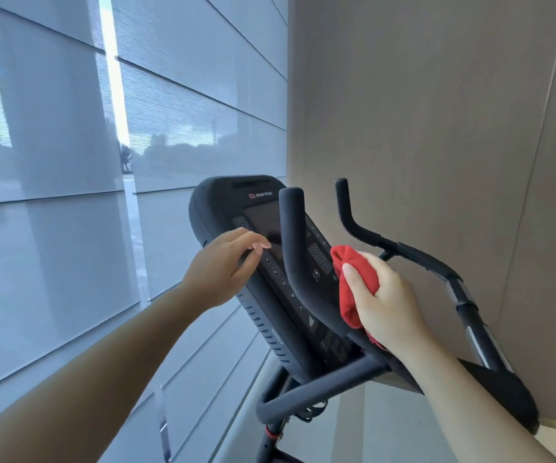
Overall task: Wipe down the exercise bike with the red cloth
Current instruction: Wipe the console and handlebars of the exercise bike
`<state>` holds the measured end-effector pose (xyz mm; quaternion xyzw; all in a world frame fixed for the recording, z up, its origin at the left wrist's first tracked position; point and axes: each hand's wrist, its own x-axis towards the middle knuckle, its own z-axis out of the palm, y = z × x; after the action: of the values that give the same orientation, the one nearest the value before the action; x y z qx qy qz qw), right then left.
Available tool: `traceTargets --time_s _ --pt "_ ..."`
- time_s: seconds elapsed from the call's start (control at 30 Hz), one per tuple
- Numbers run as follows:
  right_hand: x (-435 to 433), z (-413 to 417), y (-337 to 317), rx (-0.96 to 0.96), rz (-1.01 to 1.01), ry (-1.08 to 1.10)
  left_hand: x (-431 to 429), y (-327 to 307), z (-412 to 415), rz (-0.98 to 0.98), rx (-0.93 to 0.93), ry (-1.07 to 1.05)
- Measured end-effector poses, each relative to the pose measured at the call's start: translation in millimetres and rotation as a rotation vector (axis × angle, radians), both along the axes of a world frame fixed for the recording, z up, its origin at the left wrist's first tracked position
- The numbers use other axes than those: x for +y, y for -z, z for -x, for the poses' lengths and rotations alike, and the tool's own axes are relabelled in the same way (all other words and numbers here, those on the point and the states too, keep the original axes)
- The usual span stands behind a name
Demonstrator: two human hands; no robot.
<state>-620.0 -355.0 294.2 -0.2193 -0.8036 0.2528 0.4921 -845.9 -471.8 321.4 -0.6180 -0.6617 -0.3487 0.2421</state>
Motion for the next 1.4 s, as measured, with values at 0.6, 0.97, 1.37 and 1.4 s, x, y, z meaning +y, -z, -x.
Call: traceTargets --time_s 0.6,0.97,1.37,1.4 --pt "6 79 -18 -0.003 -0.001 0.018 71 -6 91 -0.133 0.424 -0.090" --pt "-13 85 -6 -0.089 -0.206 0.175 76 -1 98 -0.184 0.477 -0.065" --pt "-18 55 1 -0.299 -0.146 0.187 75 0 97 -0.195 0.500 -0.082" --pt "-16 51 -2 -0.299 -0.143 0.190 76 0 98 -0.193 0.502 -0.089"
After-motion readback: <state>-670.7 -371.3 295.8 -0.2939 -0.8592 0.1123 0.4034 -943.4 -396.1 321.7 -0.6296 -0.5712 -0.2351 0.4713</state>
